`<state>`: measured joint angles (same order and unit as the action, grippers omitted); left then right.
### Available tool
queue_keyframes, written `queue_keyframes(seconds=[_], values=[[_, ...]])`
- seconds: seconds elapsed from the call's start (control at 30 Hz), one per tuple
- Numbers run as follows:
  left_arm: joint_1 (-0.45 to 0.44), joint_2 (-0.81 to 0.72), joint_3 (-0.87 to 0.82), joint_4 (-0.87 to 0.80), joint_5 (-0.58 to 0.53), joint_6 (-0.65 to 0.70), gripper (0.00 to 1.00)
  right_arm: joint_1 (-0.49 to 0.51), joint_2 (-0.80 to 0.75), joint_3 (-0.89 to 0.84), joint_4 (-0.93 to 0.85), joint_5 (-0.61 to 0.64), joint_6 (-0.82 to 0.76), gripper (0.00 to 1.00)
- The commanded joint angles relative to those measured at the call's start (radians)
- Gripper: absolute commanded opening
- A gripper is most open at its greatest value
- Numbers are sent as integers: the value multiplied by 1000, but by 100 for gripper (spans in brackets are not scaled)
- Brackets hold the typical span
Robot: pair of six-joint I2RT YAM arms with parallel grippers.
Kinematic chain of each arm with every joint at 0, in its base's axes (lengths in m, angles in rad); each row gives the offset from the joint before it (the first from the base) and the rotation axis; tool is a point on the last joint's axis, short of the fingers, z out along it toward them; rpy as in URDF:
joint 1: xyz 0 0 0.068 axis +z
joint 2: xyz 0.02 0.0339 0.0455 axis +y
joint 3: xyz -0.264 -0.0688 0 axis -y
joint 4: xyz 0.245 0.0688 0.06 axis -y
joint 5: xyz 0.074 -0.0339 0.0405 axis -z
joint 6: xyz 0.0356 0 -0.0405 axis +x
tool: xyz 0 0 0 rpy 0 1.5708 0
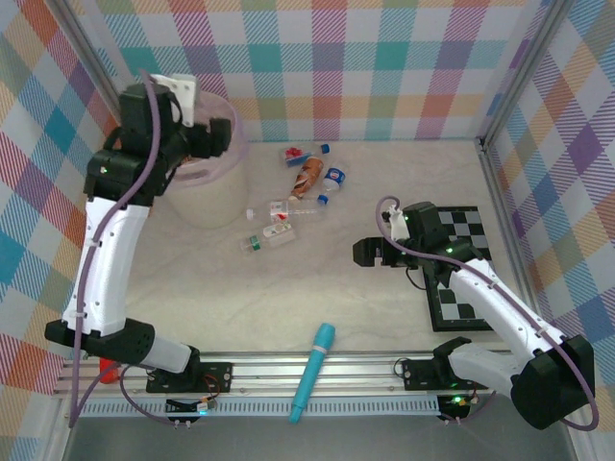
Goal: Put the plastic bottles in the bin
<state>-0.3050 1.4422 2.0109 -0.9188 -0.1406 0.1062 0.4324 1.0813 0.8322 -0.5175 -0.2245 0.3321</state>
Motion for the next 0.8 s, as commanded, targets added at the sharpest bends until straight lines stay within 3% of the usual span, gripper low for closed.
queue_keyframes(seconds=[0.0, 0.23, 0.5, 0.77], values=[[-80, -27, -92, -33, -24, 70, 86, -7, -1, 9, 24, 38, 50, 99], [-223, -14, -321, -20, -18, 99, 85, -23, 19, 10, 34, 39, 84, 99], [-290, -6, -715, 263, 15, 50, 88, -26, 48, 13, 41, 23, 93, 99], [-287, 205, -782, 424, -19, 96, 95, -27, 47, 14, 37, 23, 89, 99]])
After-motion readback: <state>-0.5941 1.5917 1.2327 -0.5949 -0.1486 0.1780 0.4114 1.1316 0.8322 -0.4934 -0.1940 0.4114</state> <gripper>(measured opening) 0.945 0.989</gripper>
